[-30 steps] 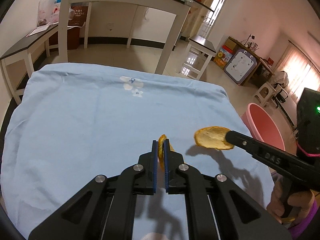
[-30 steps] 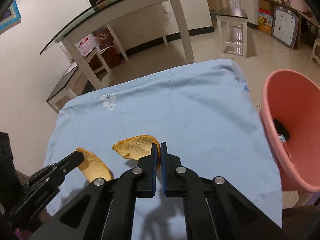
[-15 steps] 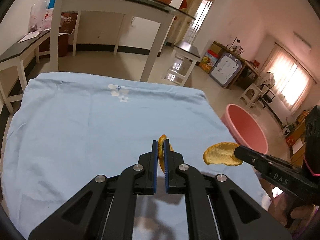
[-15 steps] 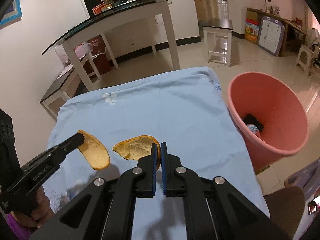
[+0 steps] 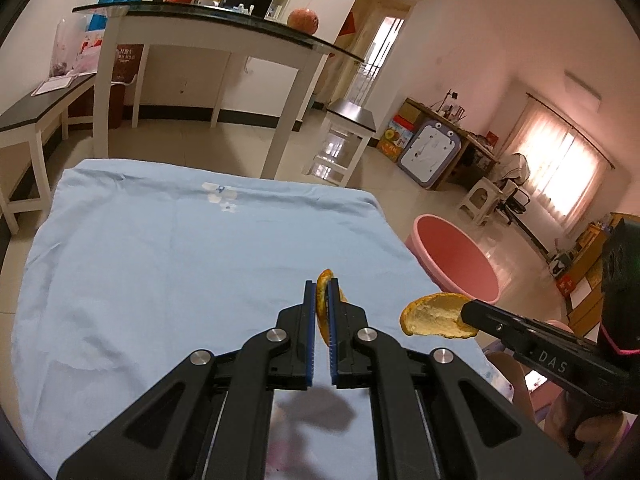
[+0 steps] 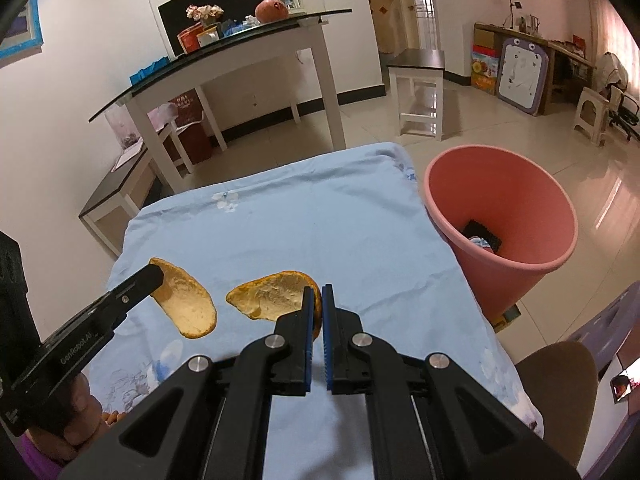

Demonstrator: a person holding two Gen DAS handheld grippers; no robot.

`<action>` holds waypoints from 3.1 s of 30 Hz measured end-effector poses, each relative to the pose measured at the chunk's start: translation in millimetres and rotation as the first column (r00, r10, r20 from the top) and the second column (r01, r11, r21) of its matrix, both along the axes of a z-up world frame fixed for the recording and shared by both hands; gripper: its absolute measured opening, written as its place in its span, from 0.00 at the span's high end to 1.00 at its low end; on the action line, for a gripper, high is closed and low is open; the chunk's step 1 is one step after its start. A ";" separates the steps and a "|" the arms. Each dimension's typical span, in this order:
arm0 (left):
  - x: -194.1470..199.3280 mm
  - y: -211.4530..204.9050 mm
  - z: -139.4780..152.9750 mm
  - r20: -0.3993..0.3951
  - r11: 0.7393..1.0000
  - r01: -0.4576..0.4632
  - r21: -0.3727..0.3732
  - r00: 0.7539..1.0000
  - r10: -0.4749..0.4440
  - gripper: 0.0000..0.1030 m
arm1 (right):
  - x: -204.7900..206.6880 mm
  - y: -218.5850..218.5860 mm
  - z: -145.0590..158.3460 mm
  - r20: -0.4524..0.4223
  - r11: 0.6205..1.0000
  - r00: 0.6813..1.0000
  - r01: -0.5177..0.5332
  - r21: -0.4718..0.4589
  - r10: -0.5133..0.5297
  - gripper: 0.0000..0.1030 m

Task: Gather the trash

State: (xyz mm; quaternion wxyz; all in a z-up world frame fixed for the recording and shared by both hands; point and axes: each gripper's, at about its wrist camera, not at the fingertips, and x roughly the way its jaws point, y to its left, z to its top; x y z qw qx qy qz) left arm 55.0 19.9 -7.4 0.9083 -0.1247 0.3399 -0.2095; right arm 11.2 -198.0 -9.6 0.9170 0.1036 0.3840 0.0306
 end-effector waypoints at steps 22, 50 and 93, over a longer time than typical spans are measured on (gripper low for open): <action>19.3 -70.9 25.2 0.049 0.997 -0.039 0.059 0.998 0.036 0.95 | -3.1 -98.2 -0.9 0.110 0.995 0.993 0.038 0.094 -0.048 0.97; 81.9 -278.4 -11.4 0.011 0.952 0.232 0.201 0.971 -0.239 0.95 | 31.4 -249.9 -41.8 0.106 0.965 0.959 0.262 0.027 -0.263 0.96; 72.5 -267.6 -13.1 0.011 0.948 0.190 0.255 0.980 -0.199 0.68 | 25.2 -220.8 -30.6 0.131 0.975 0.968 0.220 -0.031 -0.214 0.52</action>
